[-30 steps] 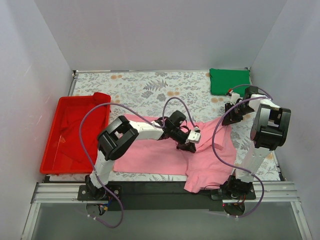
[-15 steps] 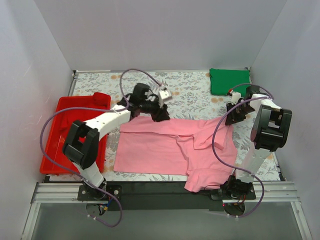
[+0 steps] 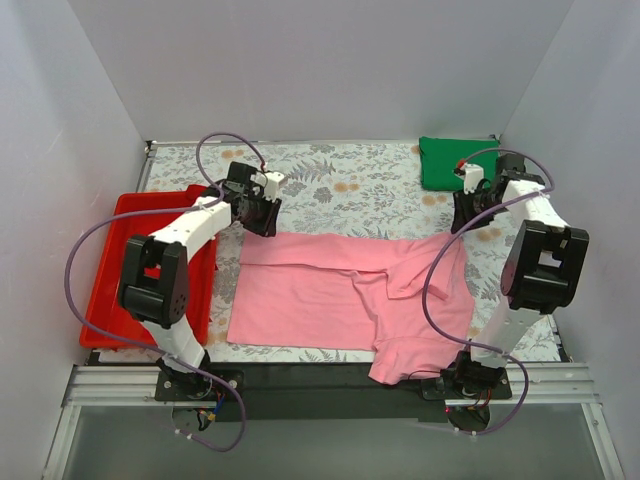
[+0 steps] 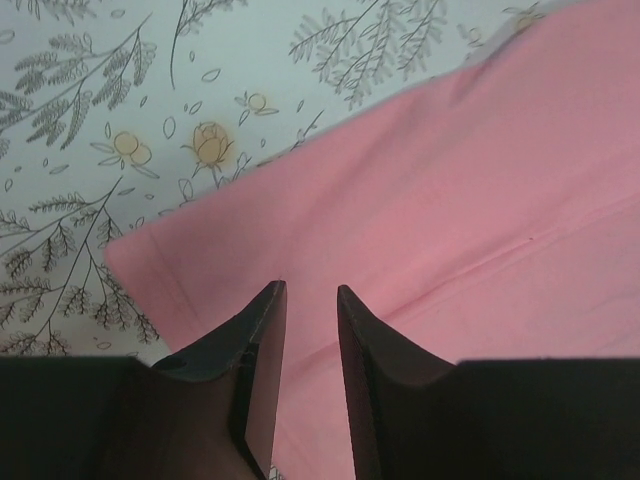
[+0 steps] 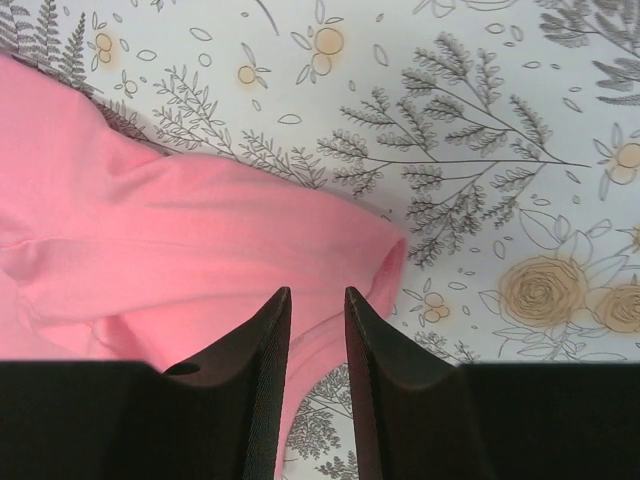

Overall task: Fold and stack the t-shirts
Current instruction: Fold the tshirt

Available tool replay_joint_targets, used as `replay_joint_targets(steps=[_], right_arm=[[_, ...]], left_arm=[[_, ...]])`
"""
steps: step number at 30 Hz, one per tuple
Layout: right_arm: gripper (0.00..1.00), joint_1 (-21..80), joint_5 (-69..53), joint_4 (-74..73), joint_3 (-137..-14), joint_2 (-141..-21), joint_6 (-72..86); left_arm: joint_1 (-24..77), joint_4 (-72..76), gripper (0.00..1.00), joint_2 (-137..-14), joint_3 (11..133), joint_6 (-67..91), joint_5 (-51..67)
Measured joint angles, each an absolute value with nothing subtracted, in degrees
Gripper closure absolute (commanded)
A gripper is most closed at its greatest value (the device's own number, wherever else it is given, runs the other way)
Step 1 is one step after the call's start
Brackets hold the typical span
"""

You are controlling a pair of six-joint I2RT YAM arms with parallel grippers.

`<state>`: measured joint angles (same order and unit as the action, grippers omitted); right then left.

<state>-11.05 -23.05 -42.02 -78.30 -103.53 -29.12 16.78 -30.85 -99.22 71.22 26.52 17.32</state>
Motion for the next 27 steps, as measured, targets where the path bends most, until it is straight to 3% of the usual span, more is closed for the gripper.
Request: replay_joint_targets(steps=[14,20,27], right_arm=[[0.66,-8.69,-14.46,-41.30,-78.00,-111.46,-30.70],[0.66,-9.37,-11.42,-38.79,-80.20,-113.62,-29.06],[0.66,-9.37,-10.31,-35.18,-93.51,-122.56,-26.37]], left_arm=[[15.64,-32.01,0.78,-107.66,69.97,31.42,6.70],[11.73,-32.25,0.79,-114.69,79.55,33.43,6.61],[11.18,-32.34,0.79,-125.51,95.15,34.54,7.90]])
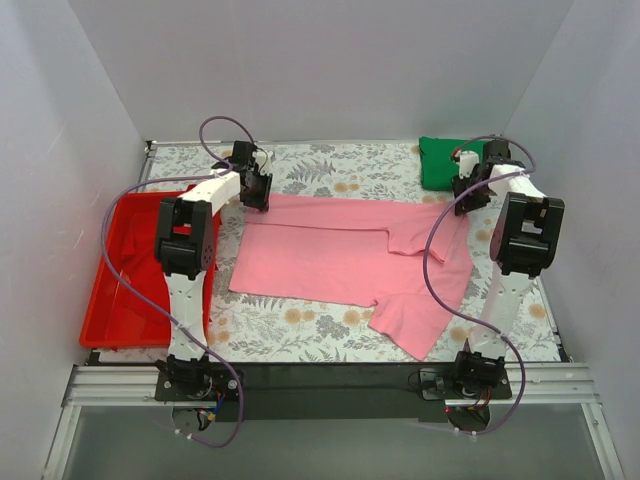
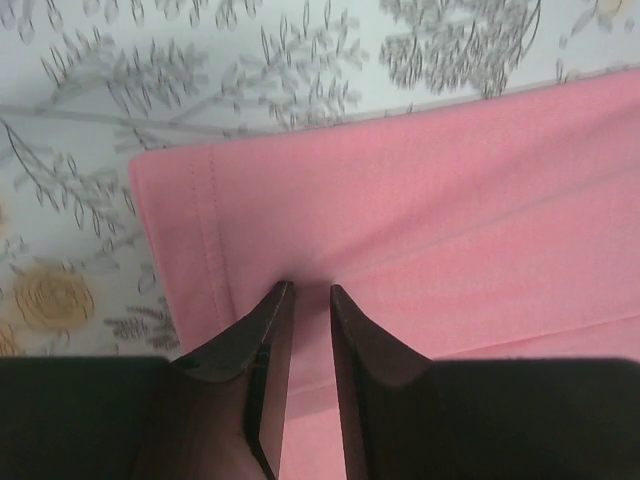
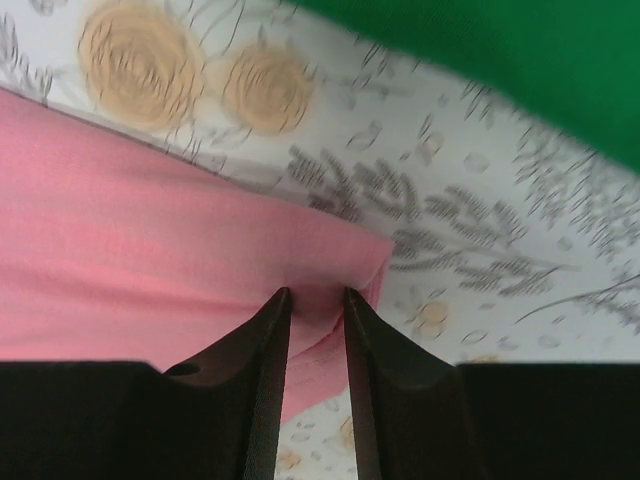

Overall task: Fold and stack the t-shirts
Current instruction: Fold the tshirt

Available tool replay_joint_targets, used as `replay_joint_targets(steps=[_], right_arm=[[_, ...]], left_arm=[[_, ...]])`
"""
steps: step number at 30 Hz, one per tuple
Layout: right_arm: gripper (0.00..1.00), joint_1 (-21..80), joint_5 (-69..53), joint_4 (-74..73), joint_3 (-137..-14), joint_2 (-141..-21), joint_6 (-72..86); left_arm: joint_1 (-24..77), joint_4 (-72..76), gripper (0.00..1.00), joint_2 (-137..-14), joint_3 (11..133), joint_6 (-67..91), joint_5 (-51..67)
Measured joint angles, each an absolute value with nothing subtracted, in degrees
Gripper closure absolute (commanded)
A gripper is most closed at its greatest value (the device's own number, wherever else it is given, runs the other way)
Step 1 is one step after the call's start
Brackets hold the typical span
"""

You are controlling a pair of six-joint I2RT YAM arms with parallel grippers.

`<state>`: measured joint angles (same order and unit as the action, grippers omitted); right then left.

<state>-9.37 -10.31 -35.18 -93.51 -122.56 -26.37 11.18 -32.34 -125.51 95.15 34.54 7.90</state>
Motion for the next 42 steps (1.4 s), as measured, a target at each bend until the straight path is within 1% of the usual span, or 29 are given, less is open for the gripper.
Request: replay_joint_targets(steps=[5,9,12,13,14,17,23,27,30,34,38,42], right_arm=[[0.63,-9.37,-10.24,-33.41,-100.57,-127.13,-25.56],[0.61,-9.41,-10.81,-33.06,-102.94,-127.87,-25.63],[0.56,-9.54,-13.23,-33.63,-103.83,-126.85,-25.96],[0.55,-9.63,-14.46,-34.50,-103.68,-125.93,-26.26],[0.53,-9.63,-15.70,-35.22,-103.09,-124.46,-26.81],[0.50,-9.63,-19.29,-38.48,-99.98,-117.12,-29.47],[0.51,-9.17,-24.43,-47.48,-92.58,-98.28,-41.36],[0.54,-6.48,-24.23,-52.23,-80.73,-89.27,-48.60],[0.55,-0.95,-22.11,-55.22,-69.36,-85.58,-51.00],[0.57,7.35,-19.25,-55.24,-55.81,-81.30,-51.40],[0.59,10.94,-14.90,-53.34,-48.01,-76.88,-51.13],[0.59,12.60,-11.68,-51.55,-44.64,-74.98,-50.96]], left_arm=[[11.20,-32.56,0.78,-130.17,102.45,35.20,8.34],[11.20,-33.06,0.73,-130.82,103.70,35.44,9.32],[11.07,-33.82,0.65,-130.26,103.55,34.65,12.05],[11.05,-34.09,0.56,-129.71,103.18,34.30,12.97],[11.00,-34.15,0.52,-128.53,101.95,33.26,14.31],[10.96,-35.20,0.44,-121.12,95.18,29.43,19.14],[10.50,-40.77,0.44,-102.28,85.84,18.98,28.29],[10.28,-45.80,0.47,-93.36,79.66,11.29,32.40],[10.09,-49.12,0.47,-90.67,74.35,7.66,33.65],[10.07,-51.40,0.48,-89.60,67.64,5.21,33.63],[10.07,-52.73,0.49,-88.07,63.18,3.97,32.86],[10.07,-53.08,0.49,-87.02,61.71,3.77,32.21]])
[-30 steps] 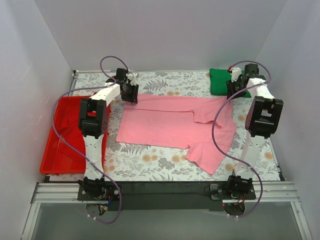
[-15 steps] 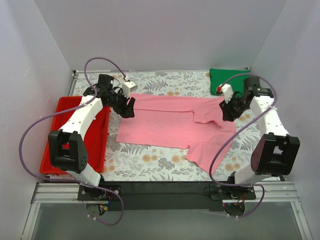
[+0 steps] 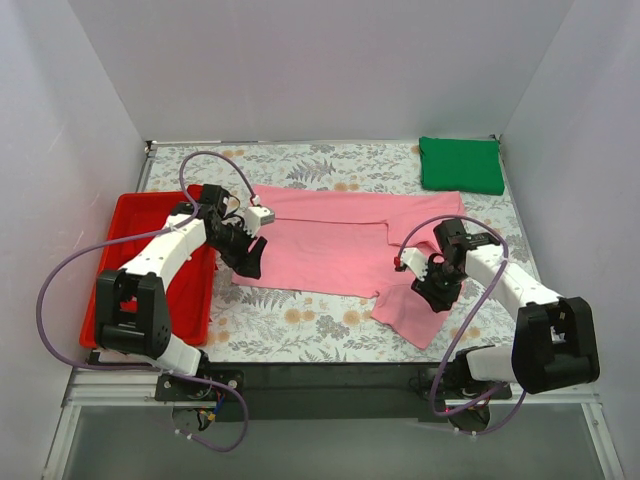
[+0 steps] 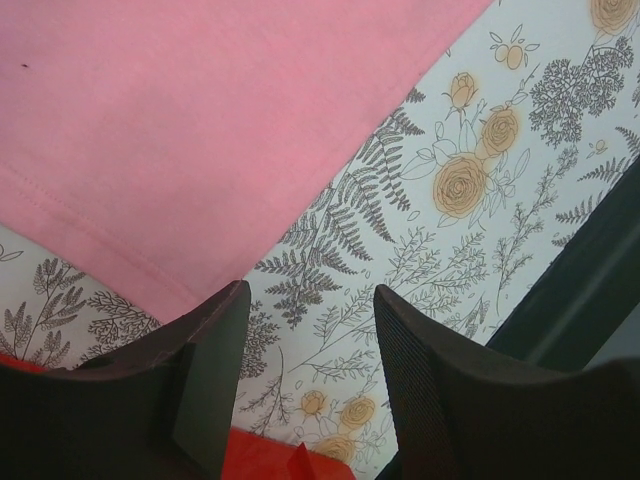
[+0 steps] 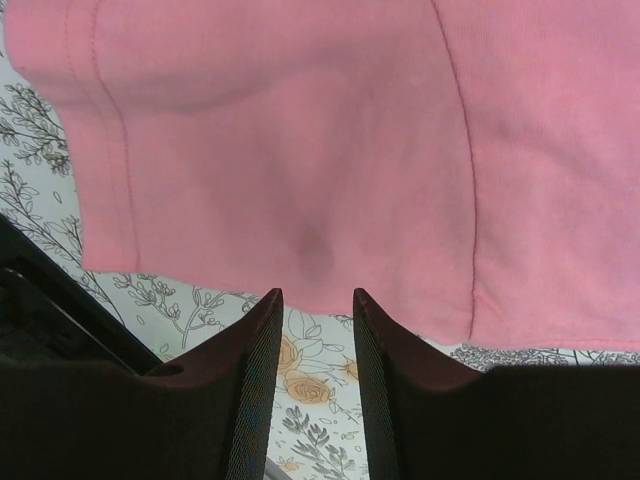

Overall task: Fold and stack the t-shirts
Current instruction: Fold the tshirt

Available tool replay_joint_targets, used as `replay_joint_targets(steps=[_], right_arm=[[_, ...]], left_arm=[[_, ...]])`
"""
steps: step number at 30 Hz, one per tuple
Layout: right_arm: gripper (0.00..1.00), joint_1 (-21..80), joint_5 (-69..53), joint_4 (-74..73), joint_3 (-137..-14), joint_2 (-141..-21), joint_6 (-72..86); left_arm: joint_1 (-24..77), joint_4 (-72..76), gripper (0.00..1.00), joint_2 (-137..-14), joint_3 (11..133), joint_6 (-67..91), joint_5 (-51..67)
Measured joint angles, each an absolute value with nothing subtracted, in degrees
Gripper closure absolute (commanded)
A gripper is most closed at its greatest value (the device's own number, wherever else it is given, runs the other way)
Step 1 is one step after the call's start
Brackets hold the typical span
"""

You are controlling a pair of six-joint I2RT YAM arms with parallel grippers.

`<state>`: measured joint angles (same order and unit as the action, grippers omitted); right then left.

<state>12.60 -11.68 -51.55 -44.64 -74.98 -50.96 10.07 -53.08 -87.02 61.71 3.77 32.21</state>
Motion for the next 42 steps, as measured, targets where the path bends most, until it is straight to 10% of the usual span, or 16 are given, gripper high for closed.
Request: replay_joint_targets(steps=[20,26,42], right_arm=[[0.61,16.23,-3.77,-45.63,-37.54,-74.50,-49.45],[0.99,16.91,-0.97,-43.38,-36.71,-74.17,-48.51],[0.99,17.02,1.39,-41.89,-36.51,-73.69,-47.72]], left_arm=[[10.07,-50.28,0.47,-86.48,59.61,4.05,27.70],[10.07,-48.77,0.51,-86.46,58.37,3.33,26.50],[10.28,-52.56,0.67,-85.08,56.62,-24.86,23.66]])
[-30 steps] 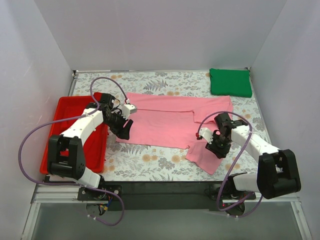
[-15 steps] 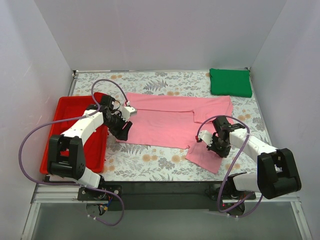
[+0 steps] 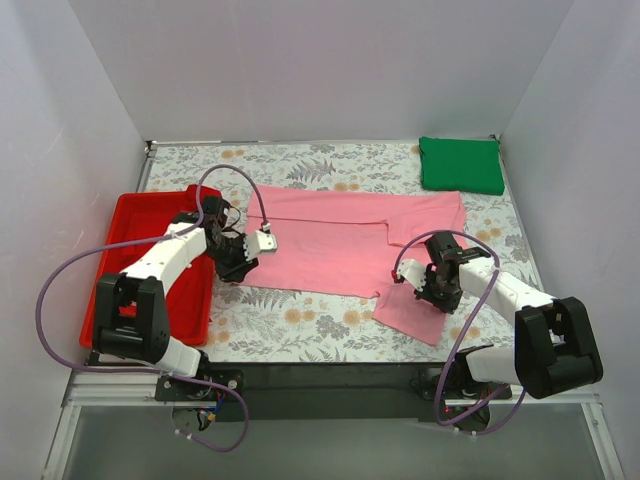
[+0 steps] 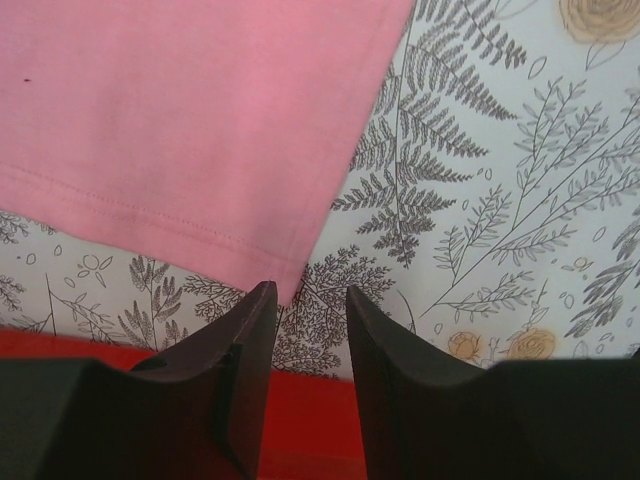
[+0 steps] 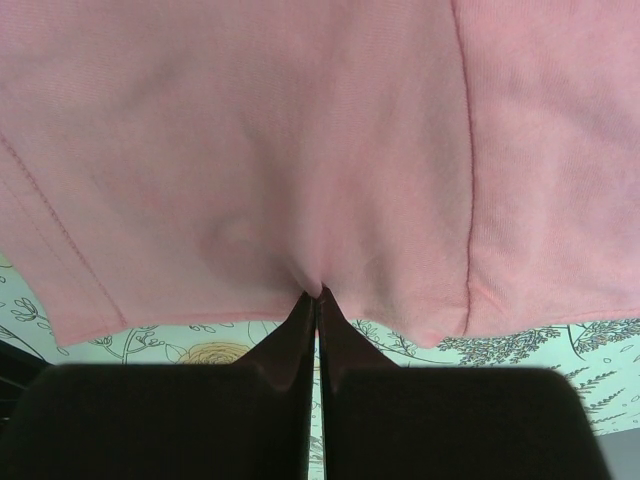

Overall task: Fold and stack the t-shirts
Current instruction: Fold the tshirt

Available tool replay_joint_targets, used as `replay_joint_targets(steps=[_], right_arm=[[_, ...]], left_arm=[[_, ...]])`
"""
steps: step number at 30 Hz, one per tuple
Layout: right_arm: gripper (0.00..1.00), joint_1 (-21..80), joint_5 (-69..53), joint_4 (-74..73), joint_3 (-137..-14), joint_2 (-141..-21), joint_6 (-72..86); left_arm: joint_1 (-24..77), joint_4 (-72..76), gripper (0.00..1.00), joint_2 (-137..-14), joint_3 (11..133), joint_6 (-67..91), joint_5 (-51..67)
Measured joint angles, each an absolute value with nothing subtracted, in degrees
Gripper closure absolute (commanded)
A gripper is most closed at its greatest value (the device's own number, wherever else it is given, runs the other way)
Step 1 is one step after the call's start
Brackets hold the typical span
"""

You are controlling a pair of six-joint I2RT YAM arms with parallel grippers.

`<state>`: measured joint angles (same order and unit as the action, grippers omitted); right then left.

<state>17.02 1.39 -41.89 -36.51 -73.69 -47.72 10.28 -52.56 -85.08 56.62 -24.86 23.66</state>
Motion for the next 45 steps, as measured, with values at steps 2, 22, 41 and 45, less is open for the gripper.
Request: replay_joint_targets(steps=[2,22,41,45], right_arm=[[0.99,17.02,1.37,-41.89,-36.51,-73.69,-47.70],[0.99,16.88,2.26,-41.85,-36.53,-72.97,-47.57],[0.99,16.84,2.66,-41.93,-36.69,-72.73,-47.57],[0.99,16.84,2.68,-41.95,-36.69,-72.73,-47.59]], left_arm=[[10.37,-52.51,0.67,-85.10,55.75,-27.62,22.87],[11.75,-45.28,0.79,-84.82,45.32,-41.65,17.82],[11.84,-48.45,0.66,-88.88,51.07,-44.29,19.92],[11.84,-46.02,0.74,-90.41,50.83,-44.36,19.81]])
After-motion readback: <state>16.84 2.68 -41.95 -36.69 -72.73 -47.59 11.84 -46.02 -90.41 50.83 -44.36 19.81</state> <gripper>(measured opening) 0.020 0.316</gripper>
